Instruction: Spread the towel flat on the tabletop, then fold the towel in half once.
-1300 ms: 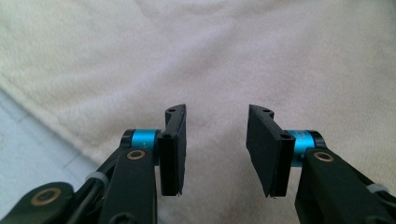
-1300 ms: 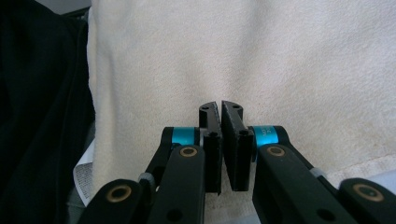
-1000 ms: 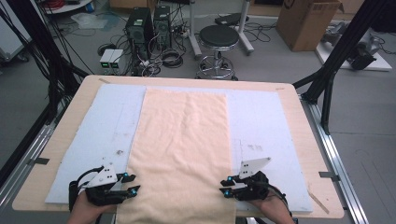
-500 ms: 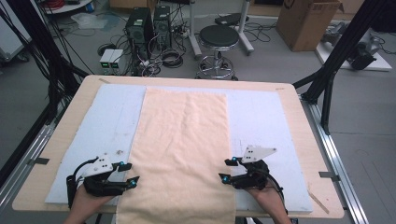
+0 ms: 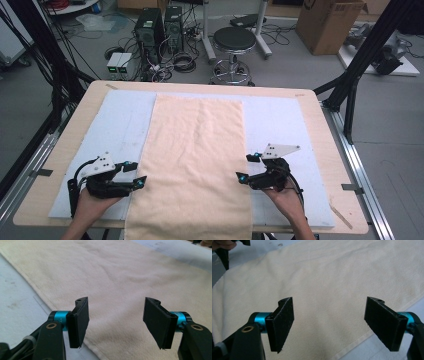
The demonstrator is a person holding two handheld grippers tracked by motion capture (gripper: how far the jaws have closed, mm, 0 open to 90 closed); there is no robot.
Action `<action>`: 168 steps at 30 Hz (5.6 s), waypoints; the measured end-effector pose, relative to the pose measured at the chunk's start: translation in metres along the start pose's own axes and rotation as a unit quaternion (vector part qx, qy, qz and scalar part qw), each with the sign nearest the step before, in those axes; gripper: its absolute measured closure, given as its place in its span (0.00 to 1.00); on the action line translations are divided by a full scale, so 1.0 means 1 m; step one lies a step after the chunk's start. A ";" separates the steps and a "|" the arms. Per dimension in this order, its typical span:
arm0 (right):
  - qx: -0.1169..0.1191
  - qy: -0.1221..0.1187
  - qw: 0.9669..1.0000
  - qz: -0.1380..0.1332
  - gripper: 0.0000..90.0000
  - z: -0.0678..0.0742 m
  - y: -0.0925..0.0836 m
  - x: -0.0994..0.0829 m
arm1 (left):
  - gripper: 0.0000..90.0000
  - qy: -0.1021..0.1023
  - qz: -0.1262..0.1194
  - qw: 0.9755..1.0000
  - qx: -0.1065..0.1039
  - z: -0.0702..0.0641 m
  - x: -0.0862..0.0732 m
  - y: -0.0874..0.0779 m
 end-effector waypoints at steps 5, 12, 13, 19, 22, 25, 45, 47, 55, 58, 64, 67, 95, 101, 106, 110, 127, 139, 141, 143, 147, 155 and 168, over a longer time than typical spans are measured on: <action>0.000 -0.002 1.000 0.000 0.25 -0.003 0.000 0.005 | 0.42 0.000 0.000 1.000 0.004 0.004 0.009 0.002; 0.003 0.000 1.000 0.011 0.25 -0.007 0.003 0.007 | 0.42 -0.007 0.006 1.000 0.005 0.008 0.012 0.006; 0.004 0.000 1.000 0.013 0.25 -0.007 0.004 0.008 | 0.42 -0.009 0.007 1.000 0.005 0.009 0.012 0.007; 0.001 -0.007 1.000 0.015 0.25 -0.014 0.006 0.023 | 0.43 -0.003 0.008 1.000 0.011 0.018 0.029 0.009; -0.002 -0.009 1.000 0.016 0.25 -0.020 0.008 0.032 | 0.43 0.002 0.006 1.000 0.017 0.024 0.043 0.012; -0.004 -0.006 1.000 0.013 0.25 -0.026 0.009 0.042 | 0.43 0.003 0.003 1.000 0.021 0.031 0.055 0.017; -0.055 0.015 0.998 0.010 0.28 -0.101 0.011 0.109 | 0.48 -0.032 0.013 0.995 0.090 0.098 0.111 0.071; -0.061 0.025 0.998 0.011 0.28 -0.111 0.016 0.113 | 0.48 -0.033 0.012 0.995 0.098 0.102 0.116 0.078; -0.102 0.056 0.993 0.029 0.29 -0.142 0.037 0.099 | 0.51 -0.076 0.037 0.990 0.112 0.116 0.096 0.110; -0.113 0.071 0.990 0.039 0.30 -0.152 0.043 0.091 | 0.50 -0.087 0.042 0.988 0.119 0.118 0.087 0.119; -0.131 0.089 0.985 0.063 0.37 -0.163 0.050 0.078 | 0.50 -0.103 0.063 0.984 0.131 0.121 0.071 0.130; -0.139 0.100 0.983 0.072 0.40 -0.165 0.055 0.071 | 0.51 -0.108 0.071 0.983 0.133 0.121 0.065 0.133; -0.176 0.132 0.973 0.074 0.60 -0.166 0.080 0.040 | 0.64 -0.100 0.084 0.975 0.180 0.110 0.041 0.149; -0.174 0.147 0.971 0.072 0.70 -0.165 0.079 0.041 | 0.75 -0.087 0.091 0.971 0.203 0.109 0.042 0.149; -0.169 0.151 0.971 0.072 0.78 -0.165 0.080 0.041 | 0.78 -0.082 0.096 0.969 0.213 0.107 0.043 0.150; -0.159 0.153 0.973 0.071 0.87 -0.164 0.080 0.042 | 0.84 -0.104 0.092 0.969 0.204 0.108 0.042 0.150; -0.083 0.177 0.981 0.017 0.94 -0.165 0.064 0.053 | 0.95 -0.174 0.051 0.975 0.130 0.122 0.049 0.136; -0.034 0.150 0.988 -0.015 0.94 -0.150 0.036 0.074 | 0.96 -0.177 0.010 0.980 0.091 0.122 0.066 0.108; -0.026 0.143 0.989 -0.018 0.94 -0.146 0.031 0.076 | 0.96 -0.168 0.006 0.982 0.085 0.120 0.069 0.103; -0.019 0.138 0.990 -0.021 0.94 -0.141 0.026 0.080 | 0.96 -0.159 -0.003 0.984 0.078 0.117 0.073 0.095; -0.004 0.111 0.993 -0.033 0.94 -0.123 0.013 0.091 | 0.96 -0.153 -0.027 0.986 0.063 0.111 0.082 0.077; 0.058 -0.025 0.996 -0.069 0.94 -0.020 -0.042 0.100 | 0.96 -0.032 -0.085 0.996 0.017 0.051 0.064 -0.016; 0.152 -0.031 0.988 -0.007 0.54 0.068 -0.038 -0.007 | 0.60 -0.001 -0.075 0.992 -0.101 -0.010 -0.015 -0.076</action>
Point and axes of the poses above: each handheld gripper's, and its own axes: y roughly forward along the jaws, x roughly out of its top, z roughly to its left, the point moved 4 cm from there along y, roughly forward along the jaws, and after that the axes turned 9 degrees about x, right-handed, at the moved point
